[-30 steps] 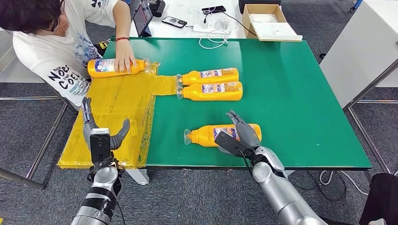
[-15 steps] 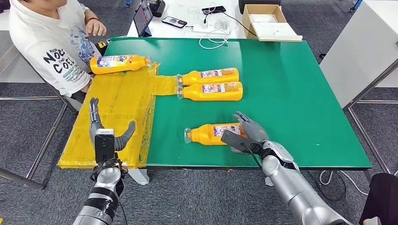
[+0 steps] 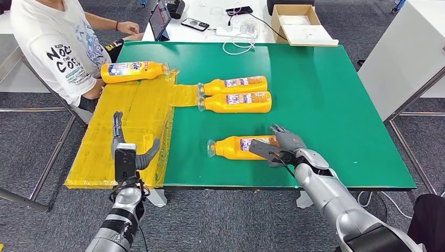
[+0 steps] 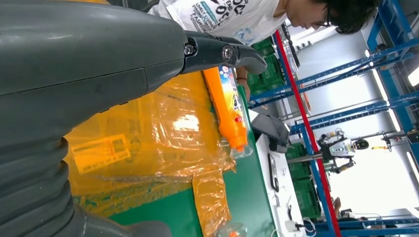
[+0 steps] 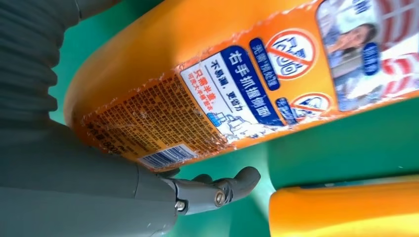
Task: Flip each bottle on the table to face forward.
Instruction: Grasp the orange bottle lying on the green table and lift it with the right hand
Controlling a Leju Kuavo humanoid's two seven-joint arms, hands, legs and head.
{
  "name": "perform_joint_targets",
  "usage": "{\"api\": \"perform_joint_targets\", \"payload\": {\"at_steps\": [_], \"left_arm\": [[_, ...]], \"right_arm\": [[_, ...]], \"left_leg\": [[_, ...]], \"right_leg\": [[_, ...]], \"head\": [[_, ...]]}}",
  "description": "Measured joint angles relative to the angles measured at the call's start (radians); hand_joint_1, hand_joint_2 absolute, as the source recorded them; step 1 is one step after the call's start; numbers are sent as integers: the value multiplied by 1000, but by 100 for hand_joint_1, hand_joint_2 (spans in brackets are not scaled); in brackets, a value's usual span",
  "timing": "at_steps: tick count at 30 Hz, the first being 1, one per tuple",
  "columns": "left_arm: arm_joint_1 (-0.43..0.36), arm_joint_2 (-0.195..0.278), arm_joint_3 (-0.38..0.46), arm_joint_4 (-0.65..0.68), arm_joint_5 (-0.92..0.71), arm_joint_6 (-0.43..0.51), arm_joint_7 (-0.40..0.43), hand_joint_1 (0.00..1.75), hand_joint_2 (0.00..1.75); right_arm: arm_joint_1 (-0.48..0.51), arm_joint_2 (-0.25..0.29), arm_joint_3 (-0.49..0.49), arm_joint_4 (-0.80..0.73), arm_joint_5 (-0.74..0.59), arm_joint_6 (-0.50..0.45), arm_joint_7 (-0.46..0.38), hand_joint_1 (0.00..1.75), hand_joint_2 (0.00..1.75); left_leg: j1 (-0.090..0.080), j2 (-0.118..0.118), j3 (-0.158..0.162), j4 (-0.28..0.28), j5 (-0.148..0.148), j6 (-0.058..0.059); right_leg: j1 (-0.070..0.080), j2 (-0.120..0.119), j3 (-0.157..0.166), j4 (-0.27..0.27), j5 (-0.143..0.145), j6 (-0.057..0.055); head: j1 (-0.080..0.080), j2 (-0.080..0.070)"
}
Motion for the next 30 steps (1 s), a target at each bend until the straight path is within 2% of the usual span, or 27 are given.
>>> {"api": "perform_joint_targets", "payload": {"at_steps": [3, 4, 5, 8, 10, 12, 20, 30], "left_arm": [[-4, -4, -4, 9, 0, -2, 0, 0, 175], [-5, -6, -5, 12, 0, -2, 0, 0, 175], [-6, -8, -6, 14, 0, -2, 0, 0, 175], [-8, -11, -7, 19, 0, -2, 0, 0, 175], [-8, -12, -8, 22, 0, -4, 0, 0, 175], [-8, -13, -12, 26, 1, -6, 0, 0, 175], [-9, -18, -22, 31, 21, -24, 0, 0, 175], [-9, -18, -23, 31, 27, -36, 0, 0, 175]], "right_arm": [[-12, 17, 7, 31, -4, -1, -15, 7, 175], [-15, 22, 9, 39, -5, -2, -20, 14, 175], [-18, 27, 11, 45, -6, -2, -23, 44, 175], [-24, 38, 16, 59, -9, -4, -31, 149, 175], [-25, 44, 17, 65, -16, -7, -46, 168, 175], [-24, 51, 17, 69, -28, -15, -73, 175, 175], [24, 77, 8, 54, -63, -116, -183, 175, 175], [59, 90, -11, 22, -71, -145, -203, 175, 175]], "left_leg": [[0, 1, 1, 0, 0, 0], [0, 1, 1, 0, 0, 0], [0, 2, 2, 0, 0, 0], [0, 3, 3, 0, 0, 0], [0, 3, 3, 0, 0, 0], [0, 3, 3, 0, 0, 0], [0, 3, 2, 0, 0, 0], [0, 2, 2, 0, 0, 0]], "right_leg": [[0, 0, 0, 0, 0, 0], [0, 0, 0, 0, 0, 0], [0, 1, 0, 0, 0, 0], [0, 1, 1, 0, 1, 0], [0, 1, 1, 0, 1, 0], [0, 2, 1, 0, 1, 0], [0, 2, 1, 0, 0, 0], [0, 2, 1, 0, 0, 0]], "head": [[0, 0], [0, 0], [0, 0], [0, 0], [0, 0], [0, 0], [0, 0], [0, 0]]}}
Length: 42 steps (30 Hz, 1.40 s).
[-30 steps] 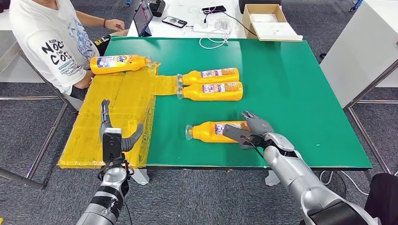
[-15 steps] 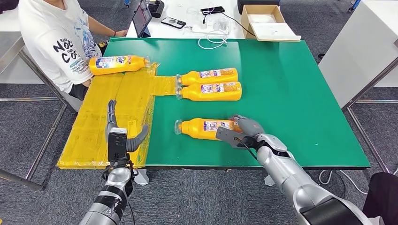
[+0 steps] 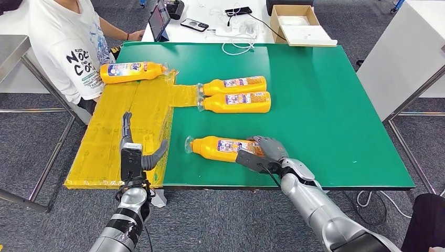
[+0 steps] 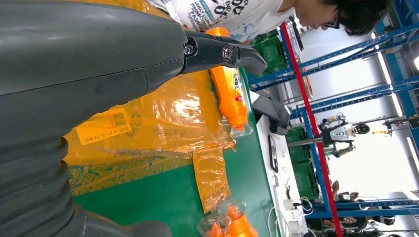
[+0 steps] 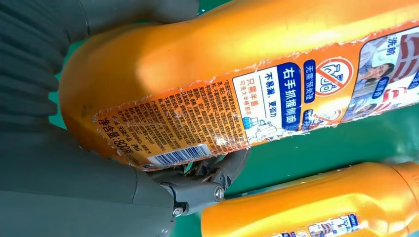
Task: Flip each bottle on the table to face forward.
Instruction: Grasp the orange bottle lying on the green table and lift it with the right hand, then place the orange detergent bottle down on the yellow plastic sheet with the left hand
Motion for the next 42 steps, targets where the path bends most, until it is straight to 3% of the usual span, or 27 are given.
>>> {"api": "perform_joint_targets", "payload": {"at_steps": [5, 12, 16, 24, 30, 35, 42], "left_arm": [[1, -14, 2, 1, 51, -109, 0, 0, 175], [1, -51, 7, -4, 176, -326, 71, 0, 175], [2, -62, 5, -31, 237, -380, 108, 0, 175], [4, -66, 1, -64, 297, -429, 134, 0, 175], [22, -67, -22, -98, 423, -601, 196, 0, 175], [35, -68, -67, -126, 477, -705, 218, 0, 175], [46, -70, -125, -135, 513, -762, 240, 0, 175]], "right_arm": [[81, 23, -60, -115, -33, -153, -66, 175, 175], [218, 108, -256, -428, -122, -391, -164, 175, 175], [271, 144, -348, -543, -169, -462, -231, 175, 175], [318, 173, -420, -621, -196, -479, -269, 175, 175], [344, 182, -425, -629, -191, -413, -308, 175, 175], [363, 201, -367, -581, -127, -314, -349, 175, 175], [359, 251, -239, -439, -77, -314, -362, 175, 175]], "left_leg": [[0, -1, -2, 0, 0, 0], [0, -2, -4, 0, 0, 0], [0, -2, -4, 0, 0, 0], [0, -2, -4, 0, 0, 0], [0, -2, -5, 0, 0, 0], [0, -2, -5, 0, -1, 0], [0, -2, -5, 0, 0, 0]], "right_leg": [[0, 0, -1, 0, 0, 0], [0, -1, -3, 0, -1, 0], [0, -1, -3, 0, -1, 0], [0, -1, -3, 0, 0, 0], [0, -1, -3, 0, -1, 0], [0, -1, -3, 0, -1, 0], [0, -1, -4, 0, -1, 0]], "head": [[0, 0], [0, 0], [0, 0], [0, 0], [0, 0], [0, 0], [0, 0]]}}
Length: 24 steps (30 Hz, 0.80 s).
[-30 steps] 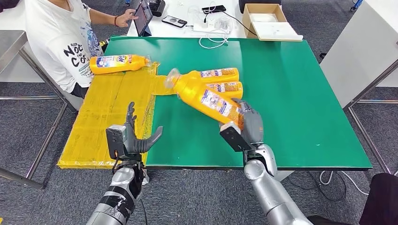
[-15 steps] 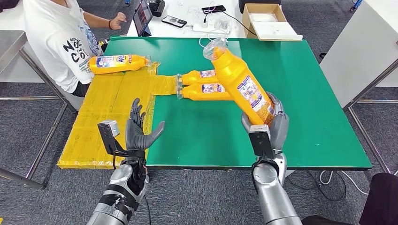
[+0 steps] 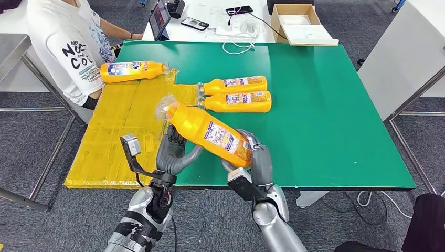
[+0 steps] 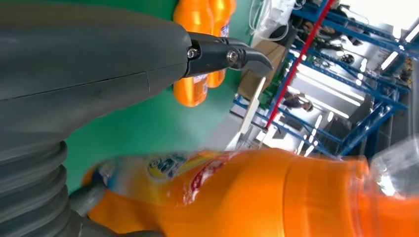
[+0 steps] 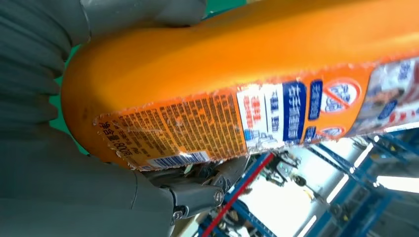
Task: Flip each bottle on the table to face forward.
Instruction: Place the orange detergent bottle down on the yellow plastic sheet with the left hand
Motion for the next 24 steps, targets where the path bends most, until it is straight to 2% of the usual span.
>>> {"api": "perform_joint_targets", "payload": {"at_steps": [6, 19, 23, 24], "left_arm": [[10, -4, -37, 1, 6, -16, 4, 0, 175], [22, -4, -52, 2, 5, -20, 5, 0, 175], [23, -4, -54, 2, 3, -19, 7, 38, 175], [23, -4, -55, 3, 3, -17, 6, 69, 175]], "right_arm": [[-40, 38, 86, 137, -1, 7, 1, 175, 175], [-81, 58, 119, 242, -30, 15, 7, 175, 175], [-83, 62, 124, 249, -32, 19, 12, 175, 175], [-85, 63, 125, 250, -32, 20, 14, 175, 175]], "left_leg": [[0, -1, -1, 0, 0, 0], [0, 0, -1, 0, 0, 0], [0, 0, -1, 0, 0, 0], [0, 0, -1, 0, 0, 0]], "right_leg": [[0, 0, -1, 0, 0, 0], [0, 0, -1, 0, 0, 0], [0, 0, -1, 0, 0, 0], [0, 0, -1, 0, 0, 0]], "head": [[0, 0], [0, 0], [0, 0], [0, 0]]}}
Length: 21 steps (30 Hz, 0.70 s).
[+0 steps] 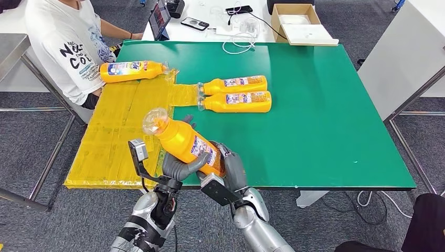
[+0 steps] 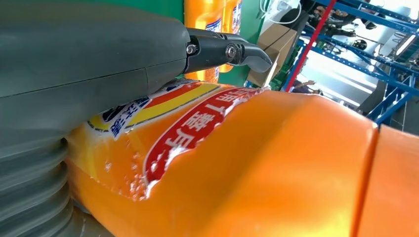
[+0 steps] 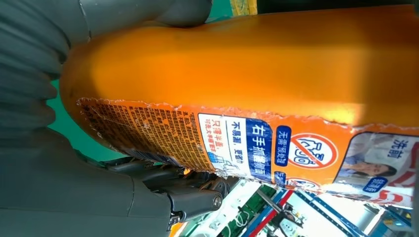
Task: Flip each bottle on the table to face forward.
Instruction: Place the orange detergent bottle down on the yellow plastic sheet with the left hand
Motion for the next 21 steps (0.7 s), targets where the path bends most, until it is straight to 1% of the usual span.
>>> {"api": "perform_joint_targets", "payload": {"at_steps": [3, 4, 15, 16, 19, 20, 21], "left_arm": [[1, 0, 0, 2, -4, 6, -8, 169, 175], [1, 0, 0, 2, -6, 8, -10, 175, 175], [4, 0, -2, 2, -23, 28, -16, 175, 175], [5, 0, -2, 2, -22, 29, -17, 175, 175], [6, 0, -3, 2, -17, 35, -16, 175, 175], [6, -1, -4, 2, -16, 37, -15, 175, 175], [7, -1, -4, 2, -16, 39, -15, 175, 175]], "right_arm": [[-5, 3, 5, 5, 0, 1, 5, 175, 175], [-6, 4, 6, 7, 0, 1, 5, 175, 175], [-10, 6, 14, 19, -7, 1, 8, 175, 175], [-10, 6, 15, 20, -7, 1, 9, 136, 175], [-10, 9, 30, 36, 1, -3, 21, 5, 44], [-10, 10, 36, 41, 4, -4, 26, 0, 0], [-10, 10, 38, 43, 4, -4, 29, 0, 0]], "left_leg": [[0, 0, 0, 0, 0, 0], [0, 0, 0, 0, 0, 0], [0, 0, 0, 0, 0, 0], [0, 0, 0, 0, 0, 0], [0, 0, 0, 0, 0, 0], [0, 0, 0, 0, 0, 0], [0, 0, 0, 0, 0, 0]], "right_leg": [[0, 0, 0, 0, 0, 0], [0, 0, 0, 0, 0, 0], [0, 0, 0, 0, 0, 0], [0, 0, 0, 0, 0, 0], [0, 0, 0, 0, 0, 0], [0, 0, 0, 0, 0, 0], [0, 0, 0, 0, 0, 0]], "head": [[0, 0], [0, 0], [0, 0], [0, 0], [0, 0], [0, 0], [0, 0]]}}
